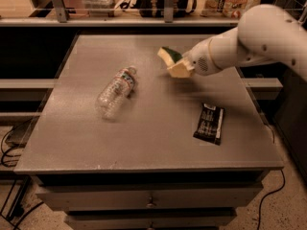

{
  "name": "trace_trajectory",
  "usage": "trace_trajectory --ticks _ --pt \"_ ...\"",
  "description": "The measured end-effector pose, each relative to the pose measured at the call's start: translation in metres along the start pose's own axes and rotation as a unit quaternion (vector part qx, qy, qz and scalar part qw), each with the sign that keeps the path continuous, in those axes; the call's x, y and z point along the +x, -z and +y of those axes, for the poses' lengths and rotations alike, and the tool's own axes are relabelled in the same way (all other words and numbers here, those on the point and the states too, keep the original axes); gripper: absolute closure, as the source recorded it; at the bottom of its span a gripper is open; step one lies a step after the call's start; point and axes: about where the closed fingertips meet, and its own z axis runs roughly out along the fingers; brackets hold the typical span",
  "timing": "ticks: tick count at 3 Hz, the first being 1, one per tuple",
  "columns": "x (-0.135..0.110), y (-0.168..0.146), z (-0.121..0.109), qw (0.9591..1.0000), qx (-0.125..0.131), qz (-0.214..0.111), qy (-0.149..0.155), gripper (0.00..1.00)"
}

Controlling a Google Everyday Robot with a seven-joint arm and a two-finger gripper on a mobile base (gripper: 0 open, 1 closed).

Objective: Pick sponge

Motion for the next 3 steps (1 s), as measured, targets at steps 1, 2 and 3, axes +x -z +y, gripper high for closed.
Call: trace_trajectory --ticks 1,2,3 --pt "-0.054 0.058 -0.013 0.9981 -0.01 -0.055 0.027 1.0" --pt "-0.09 0.107 -0.02 0.9935 -0.034 -0.093 0.055 1.0" --pt "-0.115 0.135 -0.023 0.9905 -0.024 -0.113 0.074 1.0"
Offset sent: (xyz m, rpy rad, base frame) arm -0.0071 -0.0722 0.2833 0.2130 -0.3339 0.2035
